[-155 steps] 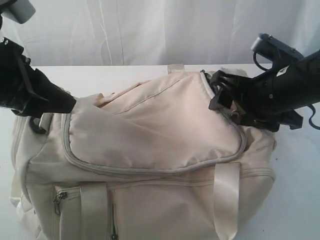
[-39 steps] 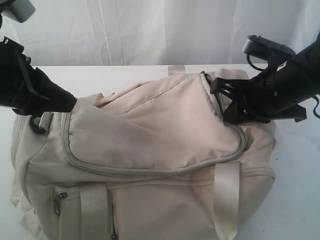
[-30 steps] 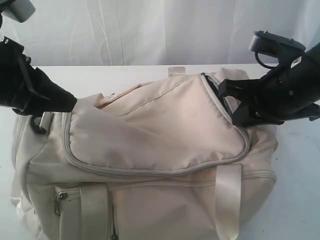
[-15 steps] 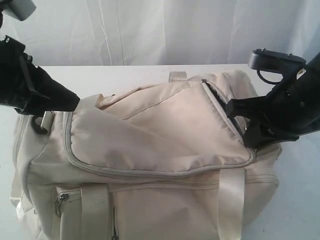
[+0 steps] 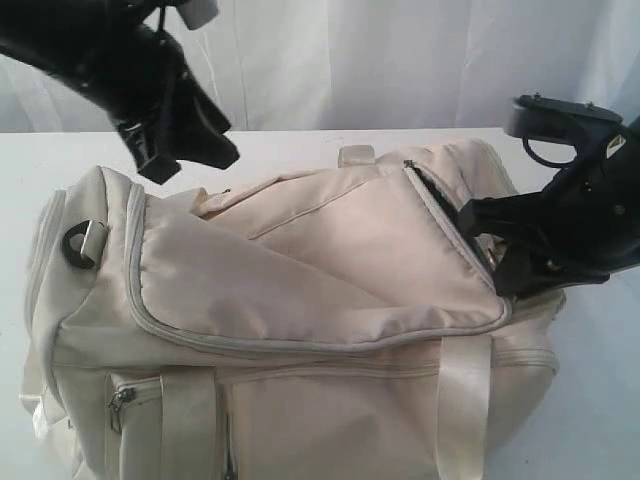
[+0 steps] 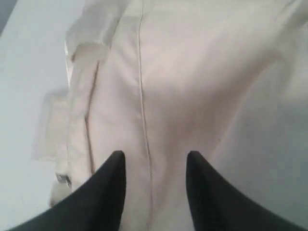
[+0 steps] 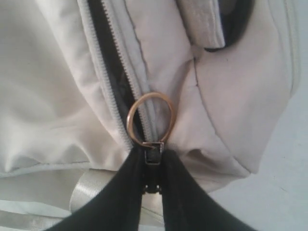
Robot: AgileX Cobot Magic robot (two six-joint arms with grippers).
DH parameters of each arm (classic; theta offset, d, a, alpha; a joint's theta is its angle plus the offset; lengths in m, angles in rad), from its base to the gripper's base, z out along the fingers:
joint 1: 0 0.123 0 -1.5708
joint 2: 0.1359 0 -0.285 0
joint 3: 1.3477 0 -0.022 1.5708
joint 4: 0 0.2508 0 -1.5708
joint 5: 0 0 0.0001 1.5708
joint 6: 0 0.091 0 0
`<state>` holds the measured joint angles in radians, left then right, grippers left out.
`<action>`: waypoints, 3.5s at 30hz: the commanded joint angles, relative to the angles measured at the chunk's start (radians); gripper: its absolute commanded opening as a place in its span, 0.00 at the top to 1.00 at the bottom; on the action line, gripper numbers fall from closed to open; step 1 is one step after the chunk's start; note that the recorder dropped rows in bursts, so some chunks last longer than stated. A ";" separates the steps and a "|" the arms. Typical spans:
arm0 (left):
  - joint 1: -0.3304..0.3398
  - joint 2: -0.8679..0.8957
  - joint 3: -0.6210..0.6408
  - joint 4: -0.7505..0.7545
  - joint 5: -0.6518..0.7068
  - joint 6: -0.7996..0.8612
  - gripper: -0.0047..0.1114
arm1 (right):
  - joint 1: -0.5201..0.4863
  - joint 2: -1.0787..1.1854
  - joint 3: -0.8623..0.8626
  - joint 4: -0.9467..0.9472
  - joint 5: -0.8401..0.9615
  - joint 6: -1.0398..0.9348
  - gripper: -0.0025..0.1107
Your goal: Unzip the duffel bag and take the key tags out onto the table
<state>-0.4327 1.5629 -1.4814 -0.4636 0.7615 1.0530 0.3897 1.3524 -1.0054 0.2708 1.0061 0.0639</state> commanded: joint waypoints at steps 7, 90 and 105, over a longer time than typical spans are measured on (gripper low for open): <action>-0.193 0.197 -0.180 -0.015 -0.058 0.111 0.57 | -0.001 -0.048 0.028 -0.021 0.091 -0.007 0.98; -0.389 0.468 -0.218 -0.297 -0.353 1.065 0.96 | -0.001 -0.156 0.136 -0.056 0.020 0.072 0.98; -0.389 0.468 -0.218 -0.206 -0.314 1.041 0.55 | -0.001 -0.156 0.136 -0.056 0.010 0.072 0.98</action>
<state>-0.8150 2.0310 -1.6942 -0.6808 0.4188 1.9577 0.3897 1.2036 -0.8766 0.2265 0.9843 0.1363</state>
